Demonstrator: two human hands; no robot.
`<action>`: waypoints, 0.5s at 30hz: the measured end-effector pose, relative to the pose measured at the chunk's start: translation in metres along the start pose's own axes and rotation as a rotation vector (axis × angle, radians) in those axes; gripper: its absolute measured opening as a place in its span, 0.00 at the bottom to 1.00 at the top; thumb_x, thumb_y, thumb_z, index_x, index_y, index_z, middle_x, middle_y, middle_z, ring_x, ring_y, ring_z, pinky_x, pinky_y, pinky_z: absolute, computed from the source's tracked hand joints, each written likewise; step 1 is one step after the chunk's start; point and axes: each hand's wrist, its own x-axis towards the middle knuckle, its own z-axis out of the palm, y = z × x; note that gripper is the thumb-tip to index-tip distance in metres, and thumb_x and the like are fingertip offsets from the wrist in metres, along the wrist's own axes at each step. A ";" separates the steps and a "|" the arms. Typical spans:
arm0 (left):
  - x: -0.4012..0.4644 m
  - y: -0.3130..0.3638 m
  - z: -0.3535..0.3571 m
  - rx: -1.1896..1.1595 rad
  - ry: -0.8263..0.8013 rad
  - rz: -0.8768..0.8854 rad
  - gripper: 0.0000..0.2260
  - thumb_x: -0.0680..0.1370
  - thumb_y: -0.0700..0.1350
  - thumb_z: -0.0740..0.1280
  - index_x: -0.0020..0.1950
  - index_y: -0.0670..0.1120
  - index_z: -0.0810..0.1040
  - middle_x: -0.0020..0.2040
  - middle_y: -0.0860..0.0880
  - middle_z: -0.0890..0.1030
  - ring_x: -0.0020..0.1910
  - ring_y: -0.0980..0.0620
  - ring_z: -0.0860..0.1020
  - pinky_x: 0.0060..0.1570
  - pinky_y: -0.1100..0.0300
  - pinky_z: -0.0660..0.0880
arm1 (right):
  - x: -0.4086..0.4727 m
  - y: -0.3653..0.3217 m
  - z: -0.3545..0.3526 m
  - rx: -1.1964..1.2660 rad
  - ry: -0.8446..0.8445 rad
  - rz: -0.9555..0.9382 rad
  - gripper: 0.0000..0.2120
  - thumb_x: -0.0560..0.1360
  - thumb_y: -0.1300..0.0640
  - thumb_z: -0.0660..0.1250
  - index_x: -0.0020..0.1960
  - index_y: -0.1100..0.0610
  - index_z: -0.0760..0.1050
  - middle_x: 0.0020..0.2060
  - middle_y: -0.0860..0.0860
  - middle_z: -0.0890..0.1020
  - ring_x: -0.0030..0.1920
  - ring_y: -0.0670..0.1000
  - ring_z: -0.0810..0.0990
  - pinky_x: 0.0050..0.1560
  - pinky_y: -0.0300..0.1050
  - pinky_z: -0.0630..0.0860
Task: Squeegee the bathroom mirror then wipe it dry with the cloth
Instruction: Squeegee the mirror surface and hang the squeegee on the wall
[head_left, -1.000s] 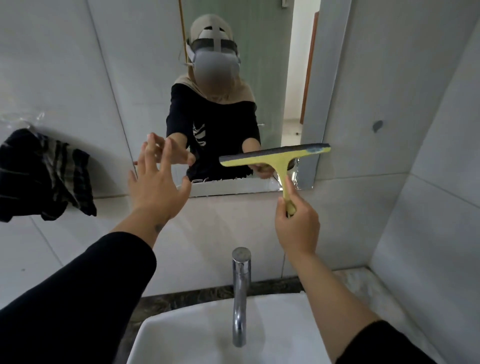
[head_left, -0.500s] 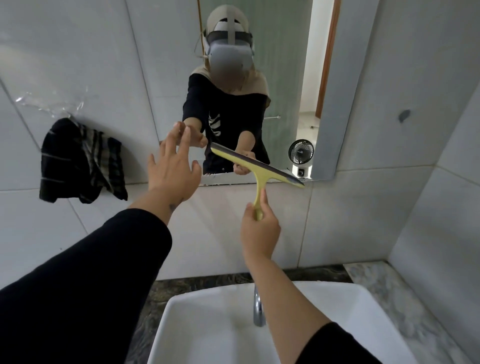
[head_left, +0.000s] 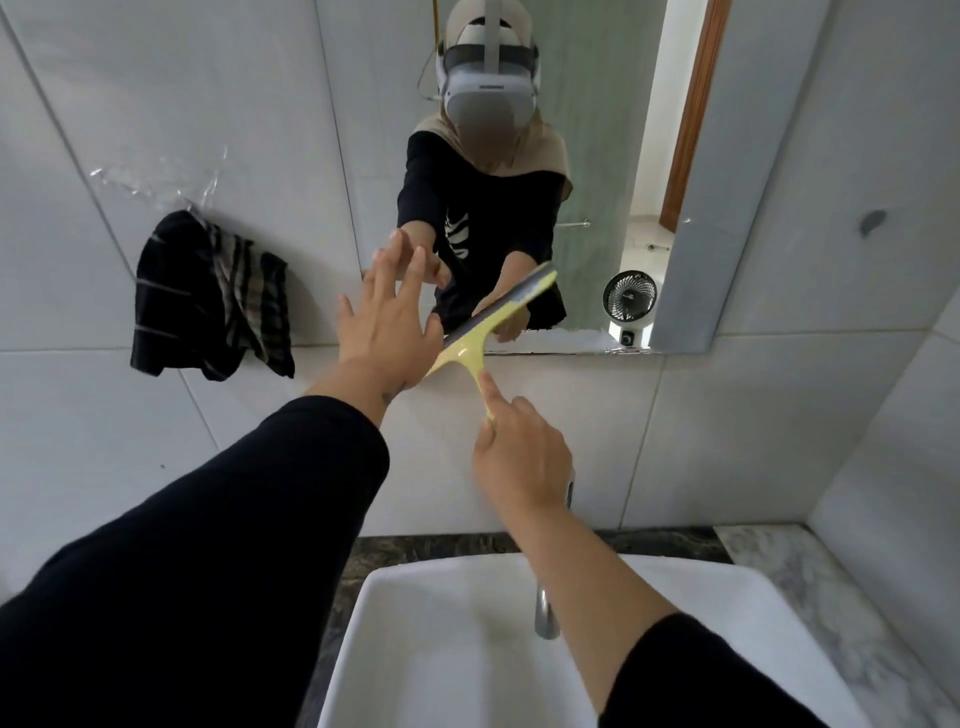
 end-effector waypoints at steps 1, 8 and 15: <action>0.000 0.001 0.000 0.000 -0.004 -0.001 0.31 0.78 0.52 0.57 0.78 0.49 0.47 0.78 0.50 0.42 0.76 0.44 0.51 0.69 0.37 0.57 | 0.004 0.007 -0.006 -0.073 -0.021 -0.038 0.28 0.80 0.57 0.56 0.76 0.40 0.52 0.47 0.51 0.74 0.41 0.55 0.78 0.36 0.45 0.68; -0.002 0.012 0.004 0.004 0.011 -0.037 0.32 0.78 0.52 0.58 0.77 0.50 0.45 0.78 0.51 0.39 0.76 0.45 0.49 0.71 0.36 0.53 | 0.020 0.053 -0.050 -0.386 -0.011 -0.137 0.29 0.79 0.59 0.57 0.75 0.40 0.55 0.47 0.50 0.76 0.32 0.54 0.67 0.25 0.41 0.54; -0.018 0.060 0.025 -0.063 -0.051 0.066 0.33 0.77 0.49 0.60 0.77 0.50 0.45 0.78 0.50 0.38 0.77 0.46 0.43 0.71 0.35 0.49 | 0.020 0.087 -0.063 -0.322 0.040 -0.114 0.26 0.80 0.57 0.56 0.74 0.38 0.59 0.44 0.50 0.76 0.39 0.58 0.78 0.33 0.44 0.68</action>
